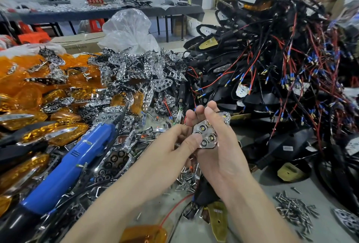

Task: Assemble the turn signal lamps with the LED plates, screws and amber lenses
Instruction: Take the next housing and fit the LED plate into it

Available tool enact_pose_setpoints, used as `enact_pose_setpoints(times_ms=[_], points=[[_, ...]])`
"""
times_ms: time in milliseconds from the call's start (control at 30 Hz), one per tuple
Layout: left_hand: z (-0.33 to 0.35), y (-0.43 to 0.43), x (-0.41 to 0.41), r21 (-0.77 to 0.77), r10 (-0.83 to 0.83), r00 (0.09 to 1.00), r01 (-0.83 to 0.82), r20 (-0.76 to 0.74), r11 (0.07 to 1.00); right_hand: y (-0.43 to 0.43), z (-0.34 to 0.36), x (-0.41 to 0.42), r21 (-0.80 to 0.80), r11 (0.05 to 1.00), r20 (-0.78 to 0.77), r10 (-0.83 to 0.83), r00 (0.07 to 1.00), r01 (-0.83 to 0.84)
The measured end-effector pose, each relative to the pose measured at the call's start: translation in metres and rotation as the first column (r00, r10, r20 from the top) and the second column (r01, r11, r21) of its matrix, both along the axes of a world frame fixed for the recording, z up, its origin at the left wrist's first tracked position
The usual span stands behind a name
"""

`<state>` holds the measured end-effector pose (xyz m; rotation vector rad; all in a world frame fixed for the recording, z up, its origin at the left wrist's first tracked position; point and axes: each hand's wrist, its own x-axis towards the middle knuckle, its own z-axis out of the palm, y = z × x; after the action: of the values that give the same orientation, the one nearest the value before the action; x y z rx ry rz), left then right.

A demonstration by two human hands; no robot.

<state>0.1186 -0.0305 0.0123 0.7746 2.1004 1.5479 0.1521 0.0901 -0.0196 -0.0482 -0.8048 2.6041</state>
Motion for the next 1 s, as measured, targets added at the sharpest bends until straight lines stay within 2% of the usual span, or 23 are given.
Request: enact_pose_setpoints(times_ms=[333,467,567,667,800,1000], points=[[-0.001,-0.002,-0.001,0.008,0.0,1.0,0.0,0.017,1.0,-0.002,0.004,0.0,-0.011,1.0,-0.035,0.014,0.999,-0.014],[0.001,-0.004,-0.001,-0.009,-0.016,1.0,0.016,-0.01,1.0,-0.002,0.005,0.002,0.042,0.998,-0.037,0.04,0.999,-0.038],[0.003,-0.005,-0.003,-0.012,-0.019,0.999,0.02,0.028,1.0,-0.001,0.004,0.002,0.072,0.996,-0.036,0.058,0.998,-0.055],[0.006,-0.008,-0.005,-0.014,-0.009,0.998,0.01,0.057,1.0,-0.003,0.005,-0.001,0.119,0.992,0.032,0.034,0.999,-0.037],[0.008,-0.013,-0.012,-0.007,0.057,0.998,-0.057,0.011,0.998,-0.007,0.008,0.0,0.241,0.971,0.039,-0.008,0.999,-0.002],[0.001,-0.011,-0.011,-0.057,-0.041,0.993,0.035,-0.11,0.998,-0.006,0.008,0.002,0.342,0.939,0.119,-0.008,0.993,-0.034]])
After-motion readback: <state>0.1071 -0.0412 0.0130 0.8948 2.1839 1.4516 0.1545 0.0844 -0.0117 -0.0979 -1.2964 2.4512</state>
